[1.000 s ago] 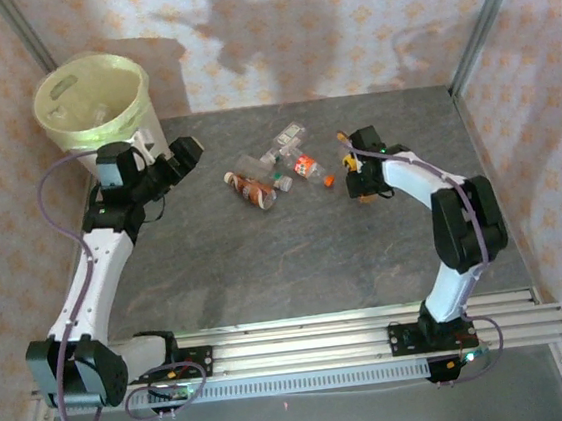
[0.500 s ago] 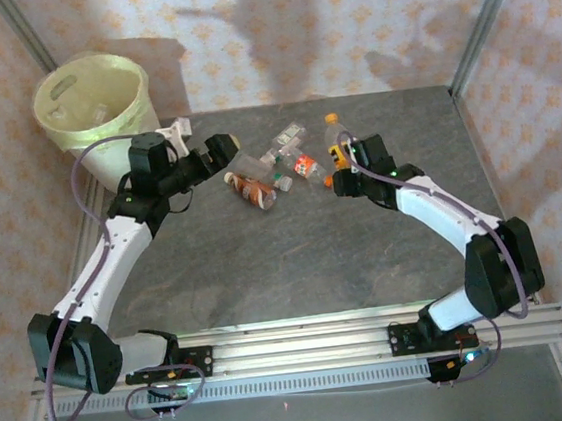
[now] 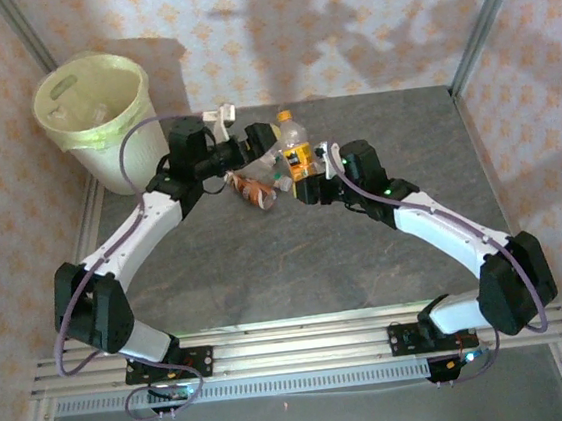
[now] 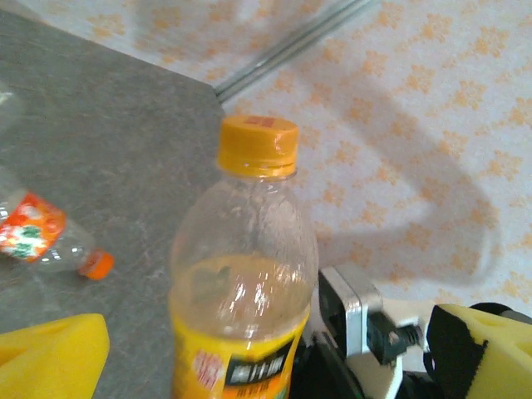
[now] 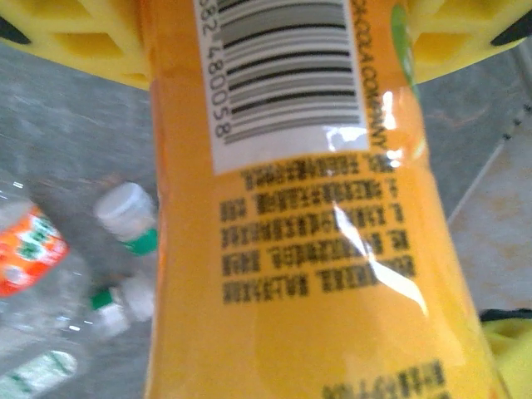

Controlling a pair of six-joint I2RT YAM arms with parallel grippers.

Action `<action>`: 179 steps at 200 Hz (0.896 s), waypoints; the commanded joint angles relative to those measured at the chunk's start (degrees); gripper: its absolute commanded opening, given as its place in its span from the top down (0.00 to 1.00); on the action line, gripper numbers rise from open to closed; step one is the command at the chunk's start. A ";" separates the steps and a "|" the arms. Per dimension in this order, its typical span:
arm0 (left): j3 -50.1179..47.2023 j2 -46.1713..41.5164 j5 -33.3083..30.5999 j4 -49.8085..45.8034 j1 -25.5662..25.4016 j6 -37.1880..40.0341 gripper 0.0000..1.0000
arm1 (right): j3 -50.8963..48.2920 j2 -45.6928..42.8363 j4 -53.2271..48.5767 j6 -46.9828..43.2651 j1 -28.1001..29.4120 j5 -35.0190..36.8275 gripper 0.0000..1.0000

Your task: Put the plastic bottles in the bin

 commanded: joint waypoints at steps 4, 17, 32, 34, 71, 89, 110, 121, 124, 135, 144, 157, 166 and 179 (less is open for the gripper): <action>2.91 1.32 1.58 2.81 -1.45 0.31 0.00 | 1.32 0.78 8.11 3.03 0.68 -5.72 0.64; 3.49 2.12 3.32 2.29 -2.11 0.95 0.00 | 2.55 1.65 8.64 3.08 0.76 -7.52 0.64; 5.65 2.15 0.93 -4.48 -3.33 5.46 0.00 | 4.44 2.36 7.66 2.23 0.85 -9.55 0.64; 5.92 2.07 0.10 -5.72 -3.52 6.14 0.00 | 4.61 2.39 7.63 2.07 0.88 -9.84 0.64; 6.51 2.94 -3.99 -8.66 -4.04 6.60 0.00 | 6.35 2.20 7.81 0.50 0.97 -14.10 0.63; 7.70 5.09 -2.37 -8.02 -4.06 5.39 0.03 | 7.05 1.97 7.14 -0.02 1.09 -15.60 0.62; 8.01 6.40 -0.48 -5.82 -4.29 3.62 0.15 | 8.17 1.83 4.07 -0.55 1.06 -13.69 0.61; 7.88 6.27 -0.20 -5.26 -4.33 3.30 0.22 | 8.56 1.61 2.25 -0.24 1.03 -11.26 0.54; 7.89 6.17 -0.30 -5.25 -4.33 3.29 0.24 | 8.66 1.58 1.67 -0.38 1.03 -10.78 0.51; 7.51 5.59 -1.44 -5.90 -4.33 3.62 0.30 | 8.64 1.12 -0.69 -1.76 1.04 -8.77 0.40; 7.35 5.03 -3.77 -7.41 -4.30 3.90 0.34 | 7.82 0.25 -1.42 -2.28 1.08 -5.64 0.32; 7.11 4.43 -6.46 -9.15 -4.29 3.93 0.39 | 5.55 -1.96 -0.39 -3.06 1.07 -1.81 0.22; 6.92 4.14 -7.14 -9.32 -4.12 3.60 0.40 | 3.84 -3.83 0.93 -3.35 0.96 0.38 0.17; 6.91 3.81 -7.83 -9.60 -4.01 3.47 0.42 | 1.92 -6.53 2.03 -4.04 0.94 3.39 0.01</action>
